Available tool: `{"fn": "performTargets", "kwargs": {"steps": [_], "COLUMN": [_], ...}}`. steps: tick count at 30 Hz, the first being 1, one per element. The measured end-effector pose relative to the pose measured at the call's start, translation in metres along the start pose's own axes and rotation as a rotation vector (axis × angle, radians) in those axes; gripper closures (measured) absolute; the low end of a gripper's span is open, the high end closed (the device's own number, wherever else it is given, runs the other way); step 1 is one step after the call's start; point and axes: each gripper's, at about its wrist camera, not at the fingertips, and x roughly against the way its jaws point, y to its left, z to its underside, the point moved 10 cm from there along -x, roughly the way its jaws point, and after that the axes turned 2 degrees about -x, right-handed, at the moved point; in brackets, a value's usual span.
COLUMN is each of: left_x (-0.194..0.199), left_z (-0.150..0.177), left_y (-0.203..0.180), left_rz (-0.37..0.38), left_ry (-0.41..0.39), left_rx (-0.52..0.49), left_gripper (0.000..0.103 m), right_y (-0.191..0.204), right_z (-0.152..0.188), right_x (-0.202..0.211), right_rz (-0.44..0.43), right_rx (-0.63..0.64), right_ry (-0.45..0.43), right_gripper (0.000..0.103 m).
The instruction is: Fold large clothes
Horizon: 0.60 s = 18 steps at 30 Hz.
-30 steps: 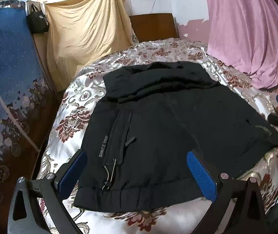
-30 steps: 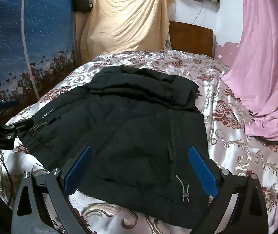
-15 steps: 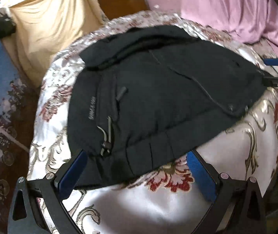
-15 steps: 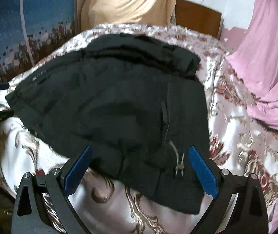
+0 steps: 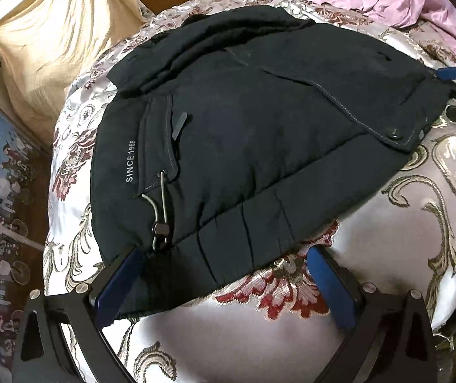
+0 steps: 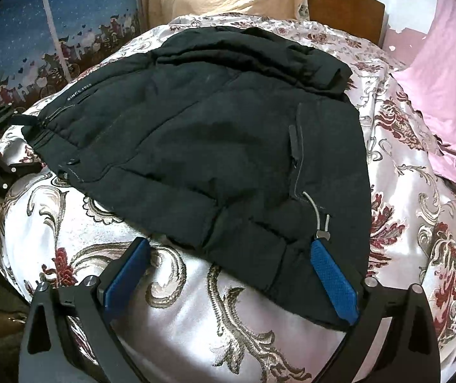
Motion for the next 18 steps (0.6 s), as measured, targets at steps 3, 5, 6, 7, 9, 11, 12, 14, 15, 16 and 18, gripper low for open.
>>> {"fn": "performTargets", "kwargs": {"steps": [3, 5, 6, 7, 9, 11, 12, 14, 15, 16, 18], "left_x": [-0.003, -0.004, -0.005, -0.005, -0.005, -0.006, -0.007, -0.010, -0.012, -0.012, -0.013], "left_z": [-0.003, -0.004, -0.005, -0.005, -0.007, -0.009, -0.010, -0.010, -0.011, -0.011, -0.010], "left_y": [0.002, 0.002, 0.004, 0.004, 0.006, 0.012, 0.015, 0.023, 0.027, 0.029, 0.032], "left_rz": [-0.021, -0.038, -0.047, -0.059, -0.087, -0.124, -0.138, -0.160, -0.162, -0.163, -0.162], "left_ry": [0.002, -0.003, -0.006, -0.009, -0.015, -0.017, -0.014, -0.001, 0.004, 0.005, 0.003], "left_rx": [0.000, 0.003, 0.003, 0.001, -0.002, 0.014, 0.023, 0.050, 0.067, 0.076, 0.093], "left_gripper": [0.000, 0.000, 0.000, 0.000, 0.000, 0.000, 0.000, 0.000, 0.000, 0.000, 0.000], "right_y": [-0.001, -0.001, 0.000, 0.000, 0.000, -0.001, -0.001, -0.003, -0.005, -0.006, -0.008], "right_z": [0.000, -0.001, -0.002, -0.003, -0.005, -0.007, -0.008, -0.009, -0.010, -0.010, -0.012], "right_x": [-0.002, -0.003, -0.003, -0.003, -0.003, -0.005, -0.006, -0.010, -0.011, -0.013, -0.016], "right_rz": [-0.005, -0.002, 0.003, 0.008, 0.022, 0.029, 0.025, 0.010, 0.007, 0.006, 0.026], "right_rx": [-0.004, 0.003, 0.017, 0.030, 0.067, 0.101, 0.108, 0.120, 0.127, 0.137, 0.150], "right_ry": [0.012, 0.014, 0.015, 0.017, 0.029, 0.064, 0.083, 0.131, 0.146, 0.162, 0.174], "right_gripper": [0.002, 0.002, 0.002, 0.002, 0.002, 0.002, 0.002, 0.002, 0.002, 0.002, 0.002]}}
